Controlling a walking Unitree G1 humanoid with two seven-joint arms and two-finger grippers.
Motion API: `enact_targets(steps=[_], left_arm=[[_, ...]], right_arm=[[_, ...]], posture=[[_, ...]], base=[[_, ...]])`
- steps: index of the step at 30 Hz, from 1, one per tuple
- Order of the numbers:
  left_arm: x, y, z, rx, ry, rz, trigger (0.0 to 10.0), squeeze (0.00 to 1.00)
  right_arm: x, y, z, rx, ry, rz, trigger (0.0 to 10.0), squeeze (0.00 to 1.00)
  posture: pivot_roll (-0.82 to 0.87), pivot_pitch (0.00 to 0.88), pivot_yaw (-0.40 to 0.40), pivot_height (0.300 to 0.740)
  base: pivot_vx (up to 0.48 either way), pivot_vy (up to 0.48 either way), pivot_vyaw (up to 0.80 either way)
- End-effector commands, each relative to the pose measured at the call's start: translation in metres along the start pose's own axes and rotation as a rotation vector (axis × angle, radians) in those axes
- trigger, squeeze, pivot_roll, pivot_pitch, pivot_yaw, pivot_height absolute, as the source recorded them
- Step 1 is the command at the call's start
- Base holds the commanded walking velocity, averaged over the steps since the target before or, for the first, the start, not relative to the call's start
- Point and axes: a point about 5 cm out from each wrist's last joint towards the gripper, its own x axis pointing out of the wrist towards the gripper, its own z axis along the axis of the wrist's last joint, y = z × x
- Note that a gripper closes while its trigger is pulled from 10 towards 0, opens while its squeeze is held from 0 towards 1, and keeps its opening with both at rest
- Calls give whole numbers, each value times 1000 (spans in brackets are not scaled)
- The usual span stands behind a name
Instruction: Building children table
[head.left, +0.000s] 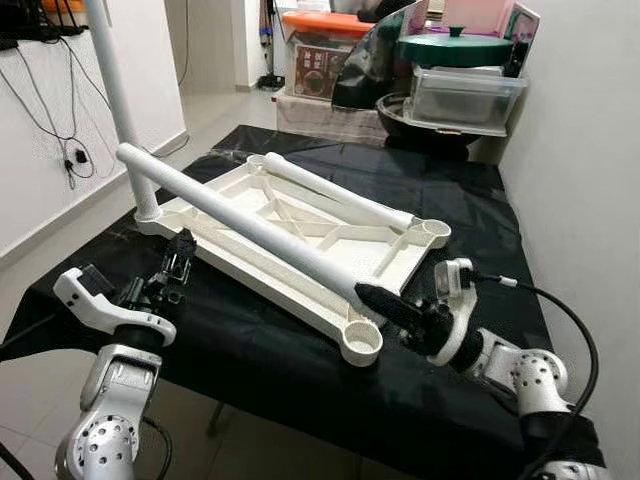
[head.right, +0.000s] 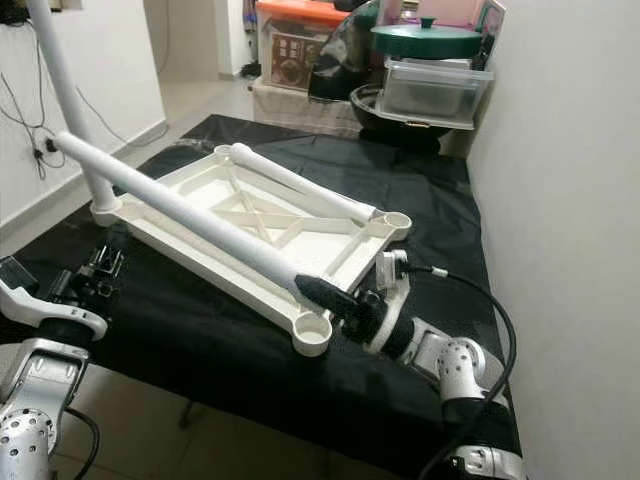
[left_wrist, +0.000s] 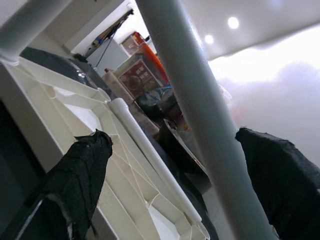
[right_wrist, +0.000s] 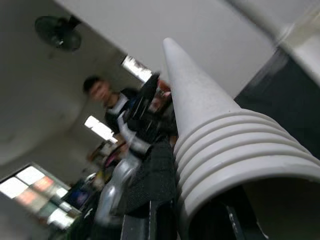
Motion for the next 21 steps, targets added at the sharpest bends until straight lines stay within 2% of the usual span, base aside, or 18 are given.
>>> enact_targets(steps=[1, 7, 19, 20, 21], left_arm=[[-1, 1, 4, -24, 0, 8, 10000, 0], [3, -1, 12, -46, -6, -10, 10000, 0], [5, -3, 17, -42, -7, -30, 10000, 0], [5, -3, 17, -46, -9, -31, 4314, 0], [5, -3, 17, -55, -11, -32, 0, 0]], right_arm=[[1, 8, 1, -9, 13, 73, 0, 0], [-2, 6, -15, -17, 148, 42, 0, 0], [-6, 7, -20, -28, 203, 50, 0, 0], [-6, 8, -20, -31, 207, 51, 0, 0], [-6, 8, -20, -33, 208, 59, 0, 0]], posture=[[130, 0, -79, 740], [130, 0, -83, 740], [124, 0, -81, 740], [125, 0, -84, 740], [123, 0, -83, 740]], base=[[0, 0, 0], [0, 0, 0], [0, 0, 0], [0, 0, 0], [0, 0, 0]])
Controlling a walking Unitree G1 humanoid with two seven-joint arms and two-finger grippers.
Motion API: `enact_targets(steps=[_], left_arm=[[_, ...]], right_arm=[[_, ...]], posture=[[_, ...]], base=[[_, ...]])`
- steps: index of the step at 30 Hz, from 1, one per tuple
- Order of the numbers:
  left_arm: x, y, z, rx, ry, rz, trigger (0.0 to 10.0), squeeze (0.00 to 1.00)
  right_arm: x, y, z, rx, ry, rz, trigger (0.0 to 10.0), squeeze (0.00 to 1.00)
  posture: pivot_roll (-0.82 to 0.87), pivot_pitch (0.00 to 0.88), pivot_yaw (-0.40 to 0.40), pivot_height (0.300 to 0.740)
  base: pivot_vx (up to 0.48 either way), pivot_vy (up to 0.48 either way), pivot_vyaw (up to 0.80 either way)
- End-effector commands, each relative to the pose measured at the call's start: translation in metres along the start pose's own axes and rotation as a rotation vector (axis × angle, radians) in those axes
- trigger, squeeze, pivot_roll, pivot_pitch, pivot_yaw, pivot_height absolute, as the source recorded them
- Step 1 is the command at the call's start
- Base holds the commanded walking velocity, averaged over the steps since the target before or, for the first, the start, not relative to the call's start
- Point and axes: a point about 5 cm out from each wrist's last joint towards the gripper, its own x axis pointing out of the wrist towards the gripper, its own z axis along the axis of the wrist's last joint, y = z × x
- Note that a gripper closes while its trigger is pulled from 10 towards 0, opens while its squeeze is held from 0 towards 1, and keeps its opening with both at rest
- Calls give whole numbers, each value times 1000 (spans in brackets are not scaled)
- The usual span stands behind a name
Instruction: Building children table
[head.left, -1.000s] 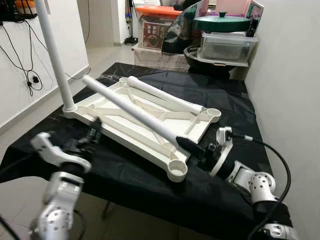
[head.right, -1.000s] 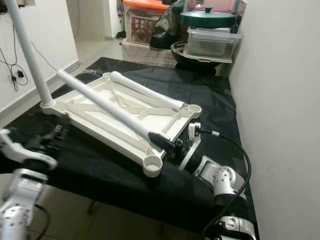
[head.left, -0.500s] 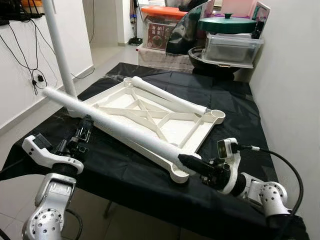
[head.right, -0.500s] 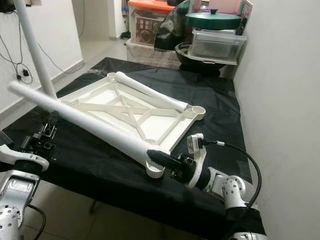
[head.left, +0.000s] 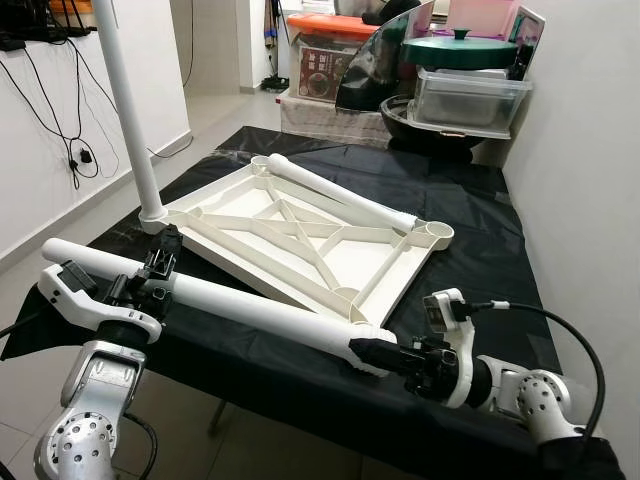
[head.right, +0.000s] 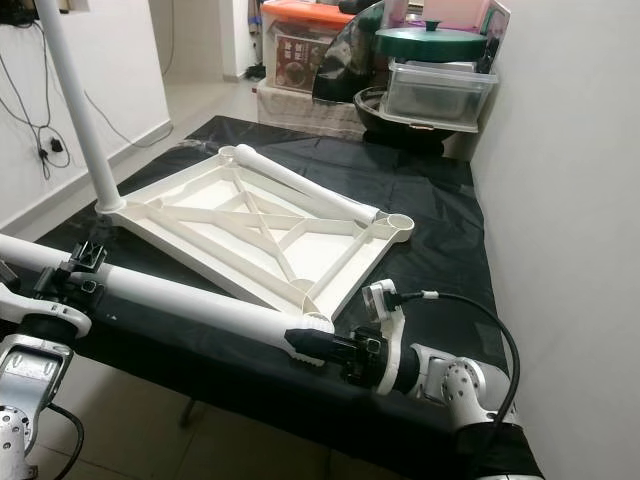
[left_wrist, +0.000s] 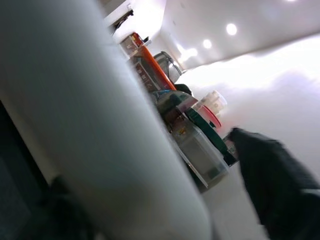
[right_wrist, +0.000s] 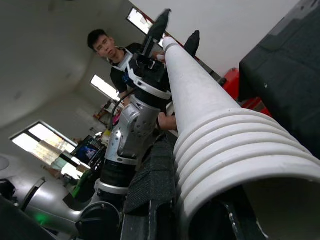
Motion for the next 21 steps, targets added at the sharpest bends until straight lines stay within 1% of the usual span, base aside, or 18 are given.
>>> enact_targets(steps=[1, 8, 10, 12, 14, 16, 19, 20, 21], left_arm=[[2, -5, 3, -14, -10, -26, 0, 0], [1, -5, 0, -50, -2, -33, 0, 0], [1, -5, -2, -50, 1, -34, 0, 0], [1, -7, -3, -48, 4, -42, 0, 0], [1, -7, -3, -48, 4, -42, 0, 0], [4, -9, -2, -58, -1, -56, 0, 0], [5, -11, -2, -66, -4, -65, 0, 0], [9, -14, -2, -101, -11, -87, 0, 0], [14, -18, -2, -143, -20, -103, 0, 0]], right_arm=[[1, 3, -1, -17, 22, 24, 0, 0], [4, 3, 2, -28, 6, 44, 0, 0], [6, 3, 2, -29, 5, 55, 0, 0], [13, 5, 3, -34, 4, 88, 0, 0], [13, 5, 3, -34, 4, 88, 0, 0], [19, 8, 4, -52, -8, 107, 0, 0], [22, 8, 5, -64, -18, 110, 0, 0], [25, 11, 9, -78, -49, 135, 10000, 569], [28, 11, 13, -73, -89, 149, 10000, 1000]], posture=[[123, 0, -83, 740], [124, 0, -84, 740], [126, 0, -87, 740], [129, 0, -87, 740], [129, 0, -87, 740], [129, 0, -86, 740], [129, 0, -86, 740], [129, 0, -85, 740], [127, 0, -82, 740]], base=[[0, 0, 0], [0, 0, 0], [0, 0, 0], [0, 0, 0], [0, 0, 0], [0, 0, 0], [0, 0, 0], [0, 0, 0], [0, 0, 0]])
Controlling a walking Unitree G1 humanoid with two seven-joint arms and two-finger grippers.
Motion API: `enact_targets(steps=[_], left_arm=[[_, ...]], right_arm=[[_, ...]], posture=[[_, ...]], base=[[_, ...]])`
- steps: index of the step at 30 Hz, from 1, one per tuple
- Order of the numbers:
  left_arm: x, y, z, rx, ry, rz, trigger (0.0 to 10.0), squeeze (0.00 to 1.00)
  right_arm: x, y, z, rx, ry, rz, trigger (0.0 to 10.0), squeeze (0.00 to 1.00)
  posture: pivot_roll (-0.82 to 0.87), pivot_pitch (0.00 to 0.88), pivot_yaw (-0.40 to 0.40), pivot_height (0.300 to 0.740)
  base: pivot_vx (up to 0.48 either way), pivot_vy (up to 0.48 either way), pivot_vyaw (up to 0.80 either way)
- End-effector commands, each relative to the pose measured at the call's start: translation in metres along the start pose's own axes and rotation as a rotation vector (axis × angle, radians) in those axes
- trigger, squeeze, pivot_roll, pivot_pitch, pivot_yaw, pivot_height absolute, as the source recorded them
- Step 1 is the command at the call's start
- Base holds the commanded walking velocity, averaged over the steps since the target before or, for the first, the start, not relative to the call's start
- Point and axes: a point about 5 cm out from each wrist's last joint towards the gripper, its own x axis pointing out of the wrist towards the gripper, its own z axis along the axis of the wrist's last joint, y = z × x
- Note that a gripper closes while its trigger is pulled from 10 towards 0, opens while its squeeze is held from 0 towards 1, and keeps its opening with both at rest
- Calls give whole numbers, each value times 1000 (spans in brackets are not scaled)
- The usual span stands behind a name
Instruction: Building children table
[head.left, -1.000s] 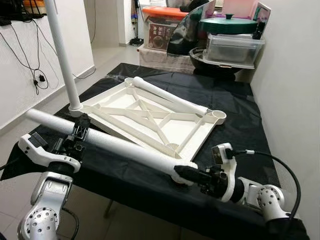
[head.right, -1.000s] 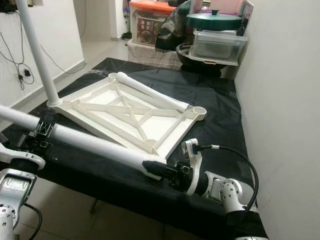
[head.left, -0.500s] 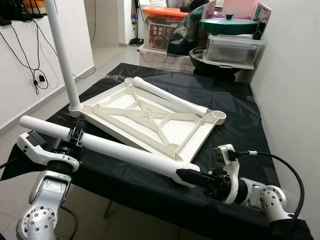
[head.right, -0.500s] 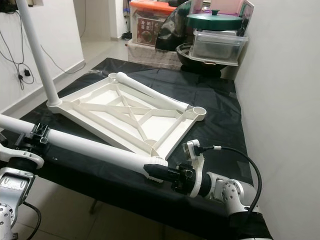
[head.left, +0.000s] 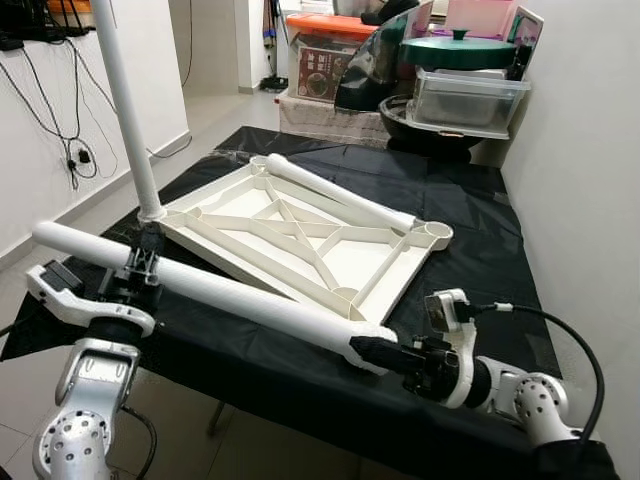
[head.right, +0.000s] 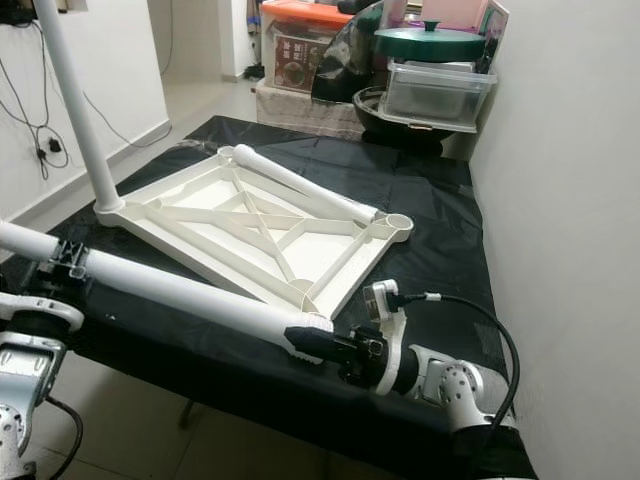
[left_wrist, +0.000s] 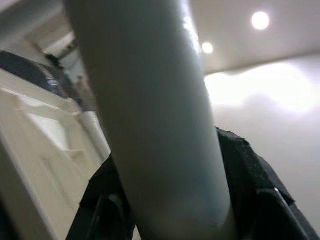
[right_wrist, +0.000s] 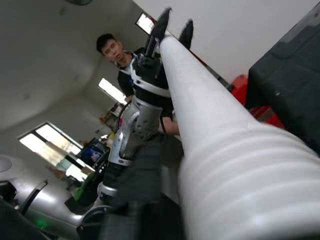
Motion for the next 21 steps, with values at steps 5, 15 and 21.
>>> enact_targets(steps=[5, 15, 21], left_arm=[[16, -8, -11, -104, 10, -31, 0, 0], [37, -19, -13, -133, -8, -74, 0, 0], [45, -29, -11, -142, -10, -120, 0, 0]], right_arm=[[16, 10, 20, -45, -80, 110, 10000, 1000], [0, -9, 14, -74, -33, -47, 10000, 0], [-21, -31, 17, -151, 16, -291, 10000, 0]], posture=[[126, 0, -82, 740], [126, 0, -76, 740], [123, 0, -72, 740]], base=[[0, 0, 0], [0, 0, 0], [0, 0, 0]])
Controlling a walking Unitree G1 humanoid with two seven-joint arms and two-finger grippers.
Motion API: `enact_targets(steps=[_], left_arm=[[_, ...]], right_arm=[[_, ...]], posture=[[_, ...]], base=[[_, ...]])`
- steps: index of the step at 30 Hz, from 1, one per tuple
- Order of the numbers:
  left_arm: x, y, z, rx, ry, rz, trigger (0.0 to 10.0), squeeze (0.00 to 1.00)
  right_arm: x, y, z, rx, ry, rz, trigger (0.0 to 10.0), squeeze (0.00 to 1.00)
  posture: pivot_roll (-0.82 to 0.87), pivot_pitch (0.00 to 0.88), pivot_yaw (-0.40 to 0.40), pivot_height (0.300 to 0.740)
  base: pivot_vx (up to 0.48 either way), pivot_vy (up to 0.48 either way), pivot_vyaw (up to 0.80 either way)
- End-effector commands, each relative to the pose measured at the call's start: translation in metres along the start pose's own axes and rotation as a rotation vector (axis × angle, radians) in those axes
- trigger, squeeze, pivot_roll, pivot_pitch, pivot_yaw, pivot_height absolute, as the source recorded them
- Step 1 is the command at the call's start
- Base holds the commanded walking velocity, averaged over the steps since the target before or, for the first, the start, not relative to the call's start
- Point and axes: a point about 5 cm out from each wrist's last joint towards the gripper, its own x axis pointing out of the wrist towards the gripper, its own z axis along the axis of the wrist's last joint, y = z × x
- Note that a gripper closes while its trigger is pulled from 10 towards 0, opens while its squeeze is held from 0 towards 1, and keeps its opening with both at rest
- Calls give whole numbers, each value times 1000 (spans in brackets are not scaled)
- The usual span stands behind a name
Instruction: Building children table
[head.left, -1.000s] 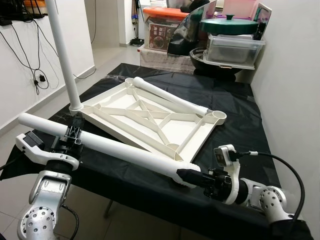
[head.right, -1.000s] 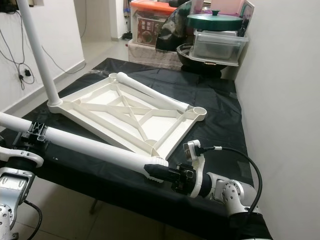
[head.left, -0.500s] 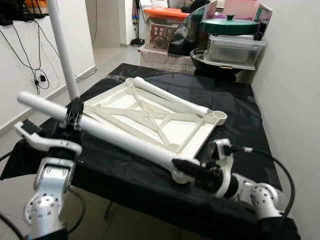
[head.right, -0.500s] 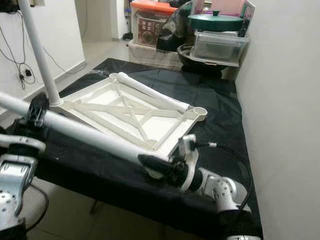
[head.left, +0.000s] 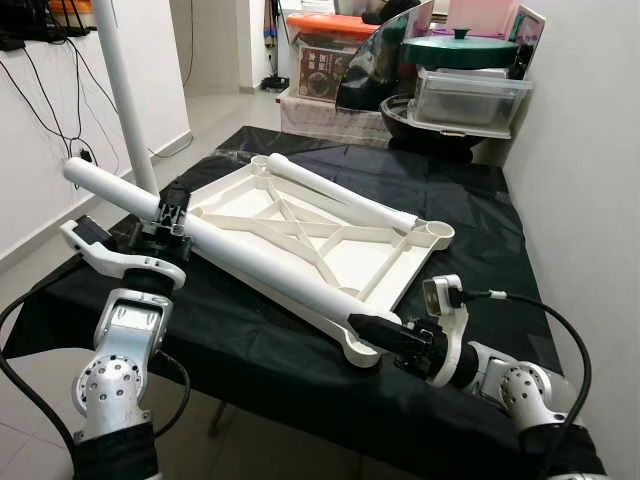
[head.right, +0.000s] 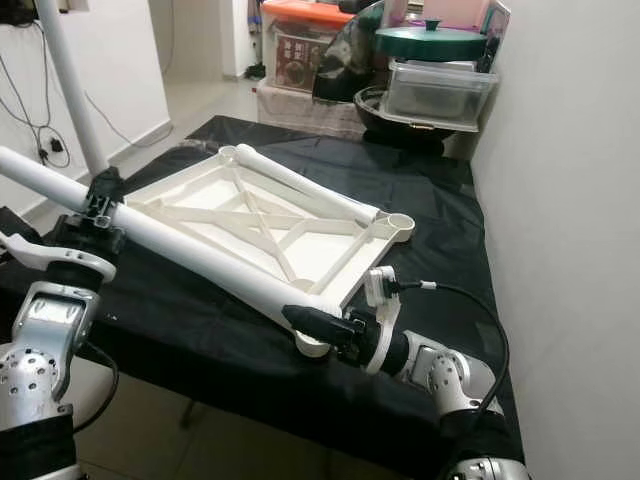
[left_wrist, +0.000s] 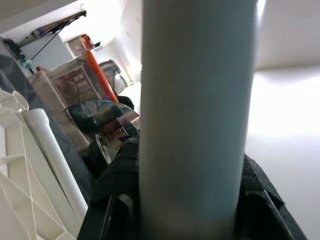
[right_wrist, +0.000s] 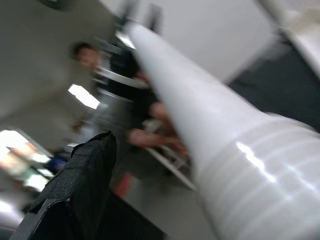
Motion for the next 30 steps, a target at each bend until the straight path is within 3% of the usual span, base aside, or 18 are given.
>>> enact_targets(steps=[1, 4, 6, 10, 12, 15, 19, 22, 24, 25, 26, 30], left_arm=[[9, -12, 1, -36, -12, -56, 0, 0], [11, -16, 3, -39, -22, -70, 0, 0], [16, -25, 6, -30, -34, -99, 0, 0], [19, -30, 7, -15, -31, -117, 0, 0], [25, -42, 8, 76, -1, -163, 0, 0], [30, -51, 8, 128, 20, -204, 0, 0], [31, -53, 8, 136, 21, -217, 0, 0], [36, -59, 10, 199, 22, -229, 0, 0], [36, -59, 10, 199, 22, -229, 0, 0], [37, -59, 9, 225, 35, -232, 9373, 0], [37, -60, 8, 243, 50, -237, 10000, 0], [37, -60, 7, 277, 68, -239, 10000, 0]], right_arm=[[-8, -17, 1, -38, 6, -183, 10000, 0], [-11, -25, 10, -80, -50, -274, 10000, 0], [-13, -32, 27, -161, -157, -404, 10000, 0], [-12, -33, 37, -213, -200, -462, 10000, 0], [-8, -27, 67, -372, -317, -581, 10000, 0], [0, -15, 86, -455, -398, -581, 10000, 0], [3, -13, 89, -482, -403, -572, 10000, 0], [8, -16, 88, -612, -333, -646, 10000, 0], [8, -16, 88, -612, -333, -646, 10000, 0], [9, -17, 89, -617, -349, -654, 10000, 0], [10, -17, 90, -608, -367, -644, 10000, 0], [14, -14, 92, -594, -383, -602, 10000, 0]], posture=[[126, 0, -77, 740], [123, 0, -74, 740], [124, 0, -75, 740], [126, 0, -76, 740], [124, 0, -70, 740], [122, 0, -70, 740], [122, 0, -70, 740], [124, 0, -73, 740], [124, 0, -73, 740], [124, 0, -73, 740], [128, 0, -75, 740], [127, 0, -71, 740]], base=[[0, 0, 0], [0, 0, 0], [0, 0, 0], [0, 0, 0], [0, 0, 0], [0, 0, 0], [0, 0, 0], [0, 0, 0], [0, 0, 0], [0, 0, 0], [0, 0, 0], [0, 0, -591]])
